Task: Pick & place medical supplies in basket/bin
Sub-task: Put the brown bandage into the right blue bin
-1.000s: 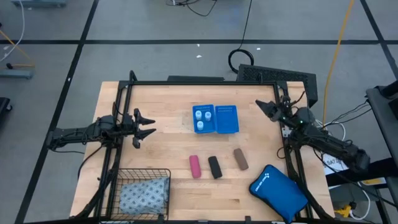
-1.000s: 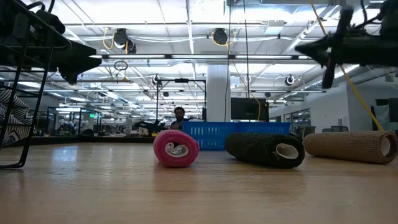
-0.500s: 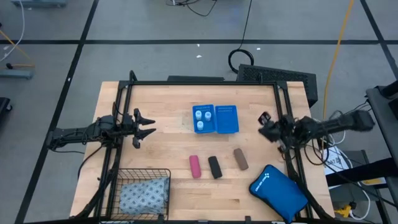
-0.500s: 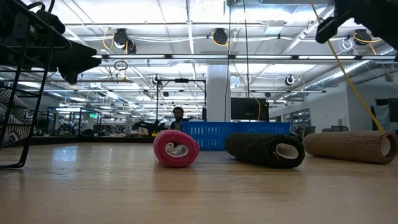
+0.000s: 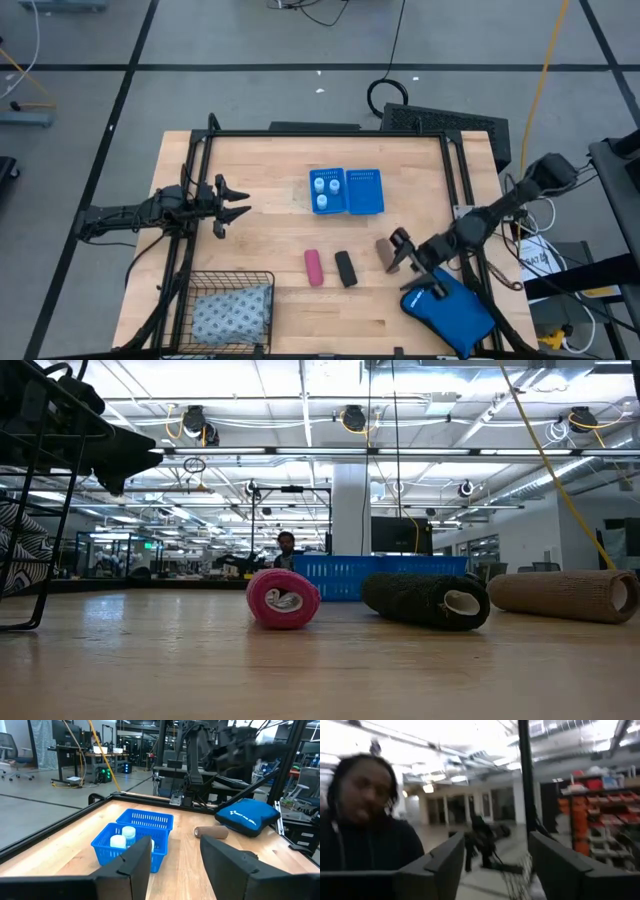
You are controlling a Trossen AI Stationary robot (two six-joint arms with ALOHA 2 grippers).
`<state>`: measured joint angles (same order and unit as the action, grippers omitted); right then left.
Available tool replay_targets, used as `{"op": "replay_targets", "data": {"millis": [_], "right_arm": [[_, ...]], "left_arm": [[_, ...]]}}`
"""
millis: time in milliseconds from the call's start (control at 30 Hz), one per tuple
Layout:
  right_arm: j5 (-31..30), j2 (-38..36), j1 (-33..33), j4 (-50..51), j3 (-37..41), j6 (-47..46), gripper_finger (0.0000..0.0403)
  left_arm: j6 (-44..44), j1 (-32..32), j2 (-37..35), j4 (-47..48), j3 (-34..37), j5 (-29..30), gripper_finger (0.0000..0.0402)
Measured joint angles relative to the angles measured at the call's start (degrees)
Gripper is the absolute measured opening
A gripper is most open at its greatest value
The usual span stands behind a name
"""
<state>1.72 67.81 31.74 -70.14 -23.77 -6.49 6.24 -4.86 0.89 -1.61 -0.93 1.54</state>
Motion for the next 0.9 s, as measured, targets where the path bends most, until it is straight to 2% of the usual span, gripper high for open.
{"op": "replay_targets", "data": {"millis": [67, 133, 267, 367, 433, 500, 567, 667, 900], "right_arm": [[-1.35, 1.11, 0.09, 1.58, -2.92, -1.16, 0.0227], [-5.84, 1.03, 0.03, 10.64, -6.21, -4.58, 0.0238], [-16.81, -1.03, -0.02, 44.92, -15.16, -13.42, 0.0249], [-24.81, -0.71, -0.06, 72.36, -21.08, -25.70, 0.0248], [-26.93, 0.40, -0.94, 84.35, -22.93, -34.90, 0.0246], [-27.00, 0.84, -1.62, 91.83, -23.08, -43.15, 0.0243], [-26.35, 1.81, -2.29, 96.41, -22.85, -49.50, 0.0240], [-24.04, 4.28, -3.01, 99.77, -21.63, -53.83, 0.0238], [-23.92, 13.31, -3.12, 97.35, -20.90, -51.87, 0.0238]], "left_arm": [[0.00, 0.00, 0.00, -0.04, 0.00, 0.02, 0.0183], [0.00, 0.01, 0.02, -0.08, 0.00, 0.00, 0.0188], [0.00, 0.00, 0.01, -0.21, 0.03, 0.01, 0.0197], [0.00, 0.01, 0.01, -0.22, 0.04, 0.01, 0.0203], [0.02, 0.02, 0.02, -0.24, 0.04, 0.02, 0.0207], [0.00, 0.00, 0.00, -0.25, 0.04, 0.02, 0.0209], [0.01, 0.00, 0.01, -0.24, 0.04, 0.02, 0.0209], [0.00, 0.00, 0.00, -0.25, 0.04, 0.02, 0.0206], [0.00, 0.00, 0.00, -0.27, 0.04, 0.02, 0.0191]]}}
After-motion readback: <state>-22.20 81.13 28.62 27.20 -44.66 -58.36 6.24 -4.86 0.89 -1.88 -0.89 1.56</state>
